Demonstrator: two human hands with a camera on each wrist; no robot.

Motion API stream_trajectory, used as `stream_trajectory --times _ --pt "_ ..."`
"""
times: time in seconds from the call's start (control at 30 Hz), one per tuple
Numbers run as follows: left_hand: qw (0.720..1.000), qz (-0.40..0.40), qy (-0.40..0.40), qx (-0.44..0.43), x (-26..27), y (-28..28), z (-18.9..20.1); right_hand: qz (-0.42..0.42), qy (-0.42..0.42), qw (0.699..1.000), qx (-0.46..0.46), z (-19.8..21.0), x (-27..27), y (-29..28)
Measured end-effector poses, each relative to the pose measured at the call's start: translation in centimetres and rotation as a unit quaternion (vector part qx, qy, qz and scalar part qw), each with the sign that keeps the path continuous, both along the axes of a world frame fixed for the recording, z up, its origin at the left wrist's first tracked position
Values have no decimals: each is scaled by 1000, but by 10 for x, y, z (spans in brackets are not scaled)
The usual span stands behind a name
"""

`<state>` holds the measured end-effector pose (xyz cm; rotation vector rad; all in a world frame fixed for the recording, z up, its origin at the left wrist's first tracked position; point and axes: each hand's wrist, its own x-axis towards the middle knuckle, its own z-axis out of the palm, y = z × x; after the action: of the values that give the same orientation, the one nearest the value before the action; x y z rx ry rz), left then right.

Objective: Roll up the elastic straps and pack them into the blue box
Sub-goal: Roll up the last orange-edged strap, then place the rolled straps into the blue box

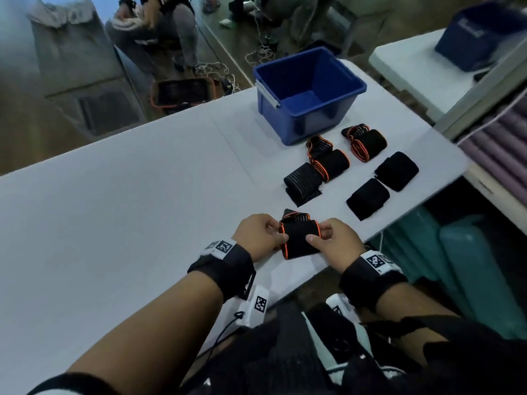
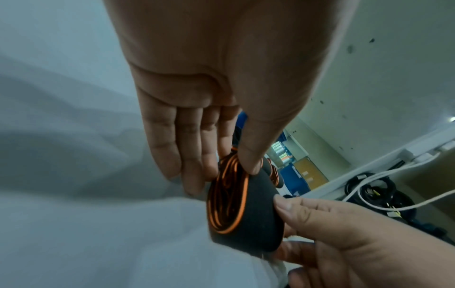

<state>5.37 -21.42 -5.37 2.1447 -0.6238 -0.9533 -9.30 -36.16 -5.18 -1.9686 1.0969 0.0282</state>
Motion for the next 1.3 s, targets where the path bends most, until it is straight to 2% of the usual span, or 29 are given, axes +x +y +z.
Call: stream_trajectory --times 0.13,0.23,0.47,0.63,0.87,1.07,1.2,1.3 --pt "1000 -6 10 -4 -22 -33 7 -54 -10 998 -20 6 -19 -36" --pt "1000 13 -26 5 -34 -50 10 -52 -30 998 -4 13 -26 -55" --pt "995 91 -44 2 -52 -55 12 96 -91 987 93 18 -46 -83" --pt "983 165 -78 0 -52 -59 15 128 -114 978 117 28 -68 -125" --pt "965 230 -116 -41 -47 -95 44 124 -136 980 70 47 -90 -194" --pt "954 263 -126 -61 -29 -116 62 89 -155 984 14 58 -76 -245" --pt "946 289 -126 -80 -8 -133 71 81 -137 987 -28 58 -59 -276" --pt "939 301 -130 -98 12 -144 75 99 -95 986 -93 51 -43 -298"
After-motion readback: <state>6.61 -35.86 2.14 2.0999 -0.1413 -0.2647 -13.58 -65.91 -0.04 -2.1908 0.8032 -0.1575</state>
